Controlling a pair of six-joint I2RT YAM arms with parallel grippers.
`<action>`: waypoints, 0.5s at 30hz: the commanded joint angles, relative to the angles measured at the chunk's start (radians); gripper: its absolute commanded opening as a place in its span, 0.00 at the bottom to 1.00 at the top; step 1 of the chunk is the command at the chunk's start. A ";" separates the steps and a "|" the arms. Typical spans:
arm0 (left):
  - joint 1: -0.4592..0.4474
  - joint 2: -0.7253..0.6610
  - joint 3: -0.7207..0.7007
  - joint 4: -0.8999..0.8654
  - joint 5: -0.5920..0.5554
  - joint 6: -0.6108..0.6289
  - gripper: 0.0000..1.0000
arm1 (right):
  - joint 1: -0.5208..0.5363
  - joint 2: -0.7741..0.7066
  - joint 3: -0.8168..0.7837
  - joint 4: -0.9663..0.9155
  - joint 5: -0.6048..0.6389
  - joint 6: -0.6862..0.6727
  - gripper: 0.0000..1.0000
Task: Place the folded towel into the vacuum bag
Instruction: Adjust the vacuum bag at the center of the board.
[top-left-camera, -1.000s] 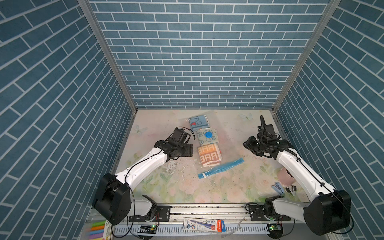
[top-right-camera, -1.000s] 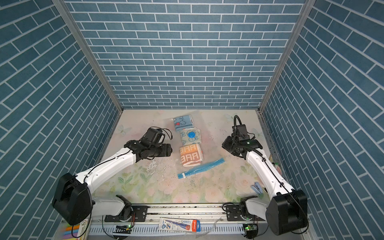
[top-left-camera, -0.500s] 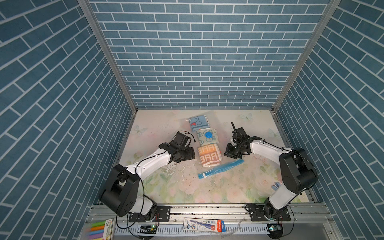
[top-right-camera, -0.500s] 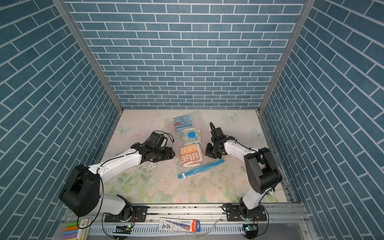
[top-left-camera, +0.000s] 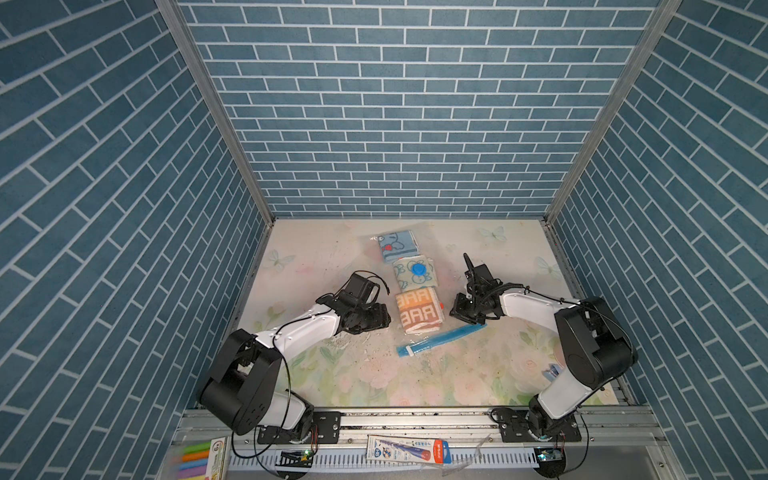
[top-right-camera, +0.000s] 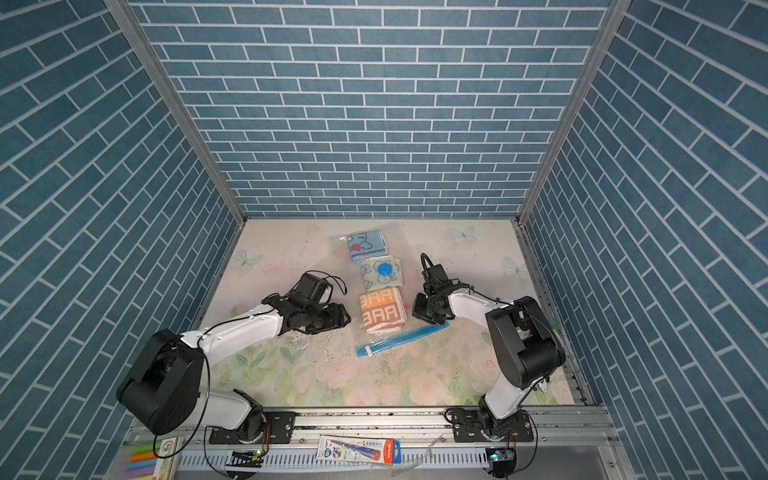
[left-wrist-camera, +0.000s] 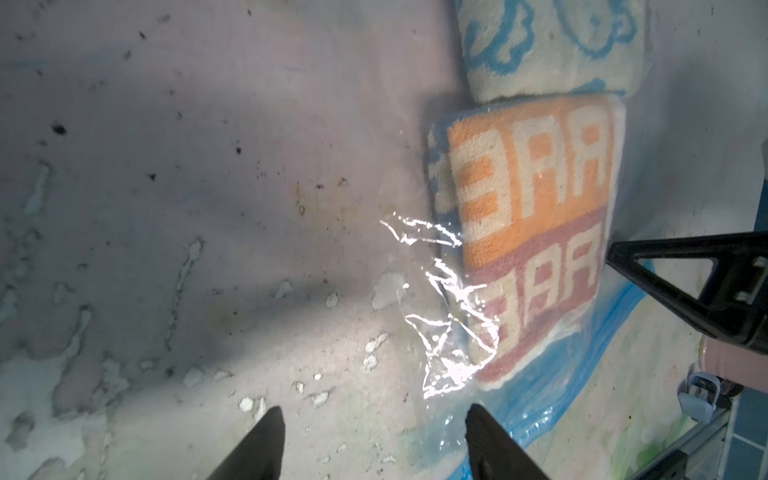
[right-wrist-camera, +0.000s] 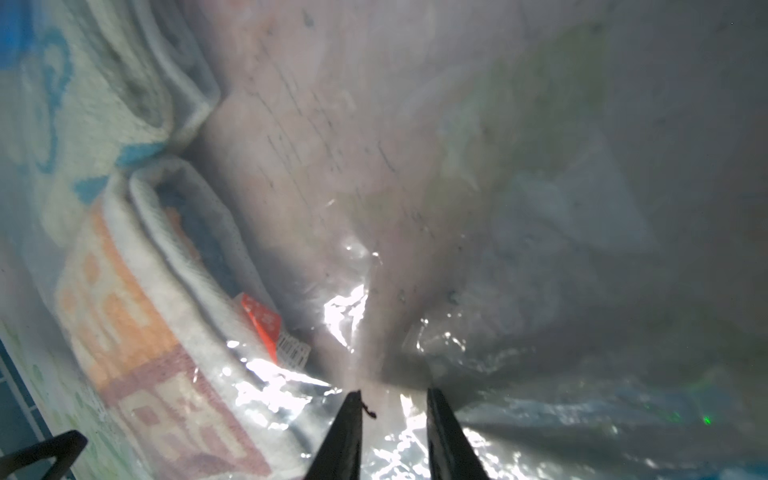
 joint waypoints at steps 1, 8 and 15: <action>0.007 -0.060 -0.011 -0.027 0.062 0.023 0.71 | -0.001 -0.125 -0.061 0.048 0.041 0.031 0.37; 0.024 -0.170 0.044 -0.121 0.189 0.028 0.86 | -0.001 -0.372 -0.029 0.020 0.077 0.096 0.69; 0.039 -0.238 0.057 -0.114 0.301 -0.020 1.00 | 0.002 -0.483 -0.050 0.124 -0.003 0.182 0.72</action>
